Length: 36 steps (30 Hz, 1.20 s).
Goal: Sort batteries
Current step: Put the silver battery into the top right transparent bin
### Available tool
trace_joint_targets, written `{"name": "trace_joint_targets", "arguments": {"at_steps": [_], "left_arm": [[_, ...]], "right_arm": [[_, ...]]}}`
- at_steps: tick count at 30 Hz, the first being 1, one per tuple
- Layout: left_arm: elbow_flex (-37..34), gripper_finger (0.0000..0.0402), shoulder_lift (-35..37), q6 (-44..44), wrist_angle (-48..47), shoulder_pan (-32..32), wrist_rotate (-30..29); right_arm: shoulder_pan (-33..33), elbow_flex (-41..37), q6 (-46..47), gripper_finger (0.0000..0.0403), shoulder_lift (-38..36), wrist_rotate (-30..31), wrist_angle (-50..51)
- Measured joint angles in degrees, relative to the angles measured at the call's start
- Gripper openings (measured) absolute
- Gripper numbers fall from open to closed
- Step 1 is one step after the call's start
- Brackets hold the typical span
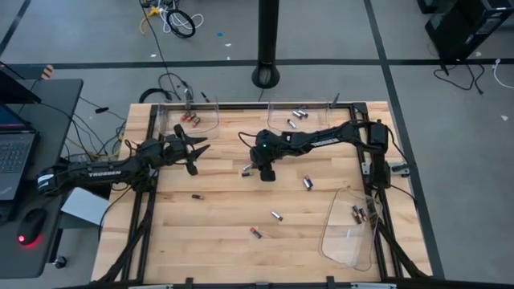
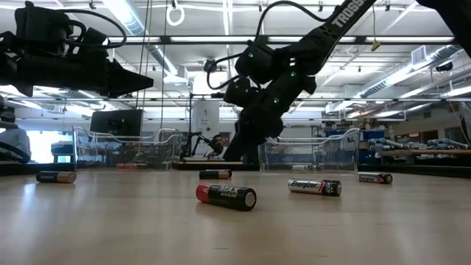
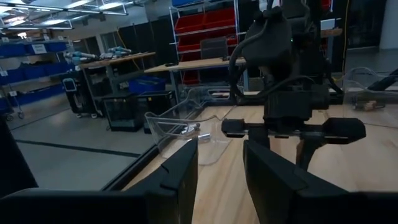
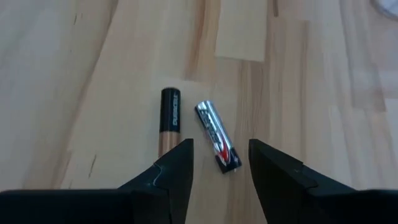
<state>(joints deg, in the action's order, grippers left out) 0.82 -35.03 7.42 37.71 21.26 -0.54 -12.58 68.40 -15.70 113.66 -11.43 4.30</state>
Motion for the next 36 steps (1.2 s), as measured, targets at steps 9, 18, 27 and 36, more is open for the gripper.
{"name": "trace_joint_targets", "arguments": {"at_steps": [9, 18, 27, 36], "left_arm": [[0.00, 0.0135, -0.97, -0.18, 0.10, 0.00, 4.03], [0.00, 0.0135, -4.11, -1.66, 0.79, -0.02, 7.75], [0.02, 0.0135, -5.67, -1.71, 2.09, -0.04, 8.83], [0.02, 0.0135, -5.94, -1.88, 2.69, -0.07, 9.01]], "right_arm": [[-0.14, 0.03, -2.12, 0.0165, 2.67, -0.12, -2.58], [-1.01, 0.00, -1.86, 0.0154, 4.47, 1.09, -3.70], [-0.99, 0.15, -1.79, 0.0104, 5.05, 1.07, -2.89], [-0.65, 0.15, -1.85, 0.0052, 4.68, 1.40, -1.99]]}}
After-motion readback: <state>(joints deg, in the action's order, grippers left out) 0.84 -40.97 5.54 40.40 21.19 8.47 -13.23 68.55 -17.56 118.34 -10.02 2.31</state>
